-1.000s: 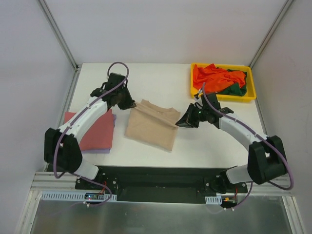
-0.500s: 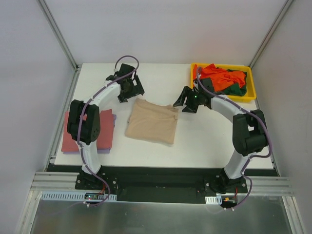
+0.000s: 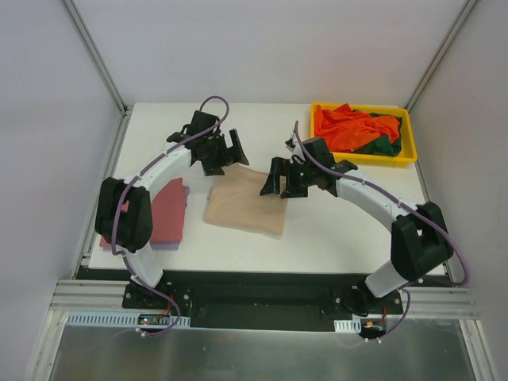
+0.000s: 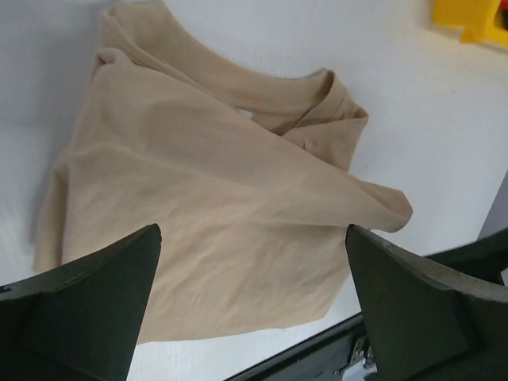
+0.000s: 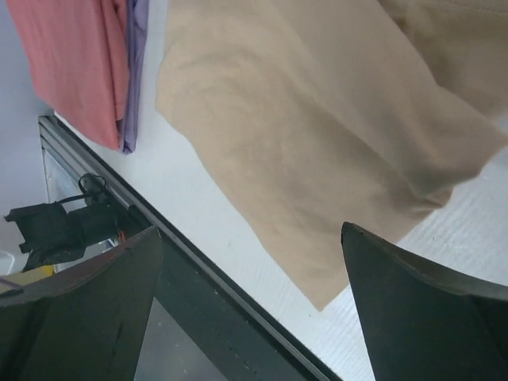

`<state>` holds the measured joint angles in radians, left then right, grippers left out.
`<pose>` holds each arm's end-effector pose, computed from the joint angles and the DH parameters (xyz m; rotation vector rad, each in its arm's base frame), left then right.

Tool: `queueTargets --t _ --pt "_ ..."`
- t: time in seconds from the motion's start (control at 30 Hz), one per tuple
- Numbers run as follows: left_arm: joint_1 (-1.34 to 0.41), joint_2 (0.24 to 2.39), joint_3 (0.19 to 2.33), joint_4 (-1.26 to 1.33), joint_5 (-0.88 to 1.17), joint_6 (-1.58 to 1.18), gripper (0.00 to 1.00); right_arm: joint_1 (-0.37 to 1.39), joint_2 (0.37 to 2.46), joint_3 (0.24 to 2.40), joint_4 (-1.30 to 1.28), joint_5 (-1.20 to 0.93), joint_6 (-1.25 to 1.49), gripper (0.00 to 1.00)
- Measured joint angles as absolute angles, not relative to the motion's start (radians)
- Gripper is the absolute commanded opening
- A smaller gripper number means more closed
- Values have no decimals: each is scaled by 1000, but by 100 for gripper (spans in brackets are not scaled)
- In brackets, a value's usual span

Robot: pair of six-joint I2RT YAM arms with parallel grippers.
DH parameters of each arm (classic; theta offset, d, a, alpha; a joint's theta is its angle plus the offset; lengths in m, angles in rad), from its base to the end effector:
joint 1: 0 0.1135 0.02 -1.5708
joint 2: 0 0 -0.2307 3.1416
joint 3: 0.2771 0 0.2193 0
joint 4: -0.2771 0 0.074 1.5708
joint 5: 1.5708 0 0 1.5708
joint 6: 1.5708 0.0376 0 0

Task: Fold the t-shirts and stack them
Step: Fold the long partially folded tshirt into a neat square, then put the neatly folded tshirt into the corner of the board with the left arm

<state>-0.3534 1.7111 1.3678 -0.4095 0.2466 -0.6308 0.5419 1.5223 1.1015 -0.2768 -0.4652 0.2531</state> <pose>0.3268 -0.1303 0.2519 -0.2061 2.4184 -0.7611 0.2555 0.1735 0.2434 -0.5933 2.2808 0.9348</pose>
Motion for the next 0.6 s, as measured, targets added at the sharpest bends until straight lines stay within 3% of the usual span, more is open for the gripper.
queueTargets --t 0.33,0.6 --pt "-338 2074 1538 -387 274 -643 99 424 2015 1412 -317 -423 231 96" --pt "-310 2072 1518 -361 262 -676 99 413 2057 1472 -340 -416 220 96"
